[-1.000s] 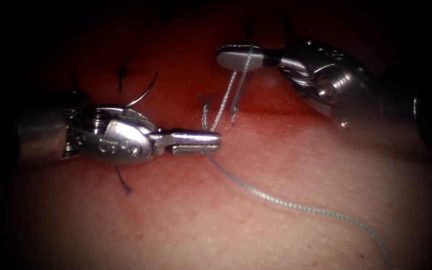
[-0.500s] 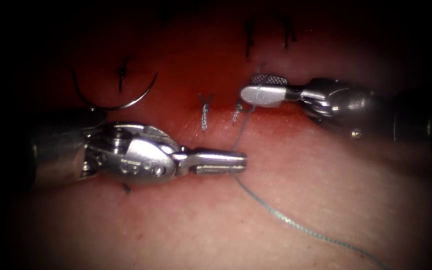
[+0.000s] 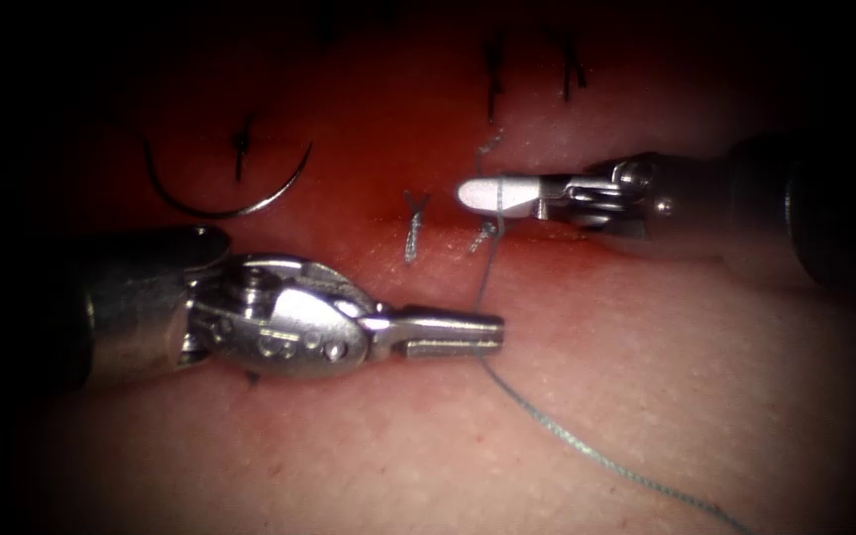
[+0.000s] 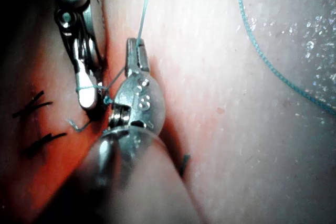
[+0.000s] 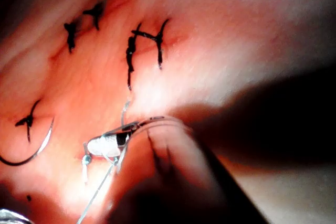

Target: Wound Closure

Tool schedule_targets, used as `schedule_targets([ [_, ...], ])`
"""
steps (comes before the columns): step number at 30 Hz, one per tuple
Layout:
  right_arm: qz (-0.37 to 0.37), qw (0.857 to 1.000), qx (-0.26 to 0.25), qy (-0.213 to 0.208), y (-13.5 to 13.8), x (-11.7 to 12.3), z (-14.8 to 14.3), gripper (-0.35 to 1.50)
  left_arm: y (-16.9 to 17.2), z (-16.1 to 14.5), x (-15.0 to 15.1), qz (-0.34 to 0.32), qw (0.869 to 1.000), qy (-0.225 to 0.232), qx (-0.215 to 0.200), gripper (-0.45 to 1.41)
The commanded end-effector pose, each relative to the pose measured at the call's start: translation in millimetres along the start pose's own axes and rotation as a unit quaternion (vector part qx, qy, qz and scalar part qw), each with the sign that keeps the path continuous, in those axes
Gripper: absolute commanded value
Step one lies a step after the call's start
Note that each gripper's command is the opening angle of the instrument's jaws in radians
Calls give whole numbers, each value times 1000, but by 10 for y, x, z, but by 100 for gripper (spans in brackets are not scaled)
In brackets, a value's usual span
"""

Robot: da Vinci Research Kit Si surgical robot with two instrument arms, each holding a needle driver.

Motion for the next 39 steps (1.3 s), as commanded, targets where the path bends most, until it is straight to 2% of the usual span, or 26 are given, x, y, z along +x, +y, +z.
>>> schedule_targets([
  [1, -14, 1000, -3, 6, -1, 1, 12, 108, -3, 6, -4, 2, 1000, 1, 0, -45],
  [3, -39, 999, -14, 31, -2, -3, 15, 104, -3, 6, -5, 2, 1000, 2, -1, -45],
  [8, -143, 989, -20, 33, -12, -18, 33, 98, -5, 0, -16, -2, 1000, 2, -1, -45],
  [11, -174, 984, -38, 31, -12, -24, 38, 96, -4, 0, -18, -3, 1000, 2, -1, -45],
  [16, -182, 981, -60, 20, -7, -33, 43, 94, -3, 2, -15, -3, 1000, 2, -1, -45],
  [22, -192, 979, -74, 1, -6, -36, 52, 79, -2, 4, -10, -4, 1000, 1, -2, -45],
  [24, -195, 978, -79, -2, -7, -35, 55, 56, -2, 5, -9, -4, 1000, 1, -4, -45],
  [25, -204, 974, -94, -9, -6, -34, 55, -35, -2, 5, -8, -4, 1000, 1, -4, -45],
  [27, -209, 971, -118, -11, -7, -36, 51, -35, -2, 5, -7, -4, 1000, 1, -4, -45],
  [34, -241, 965, -102, 19, -21, -29, 33, -35, -3, 2, -8, -22, 1000, 0, -3, -45],
  [39, -282, 954, -88, 57, -38, -23, 9, -35, -15, -22, -8, -62, 998, -22, 8, -45],
])
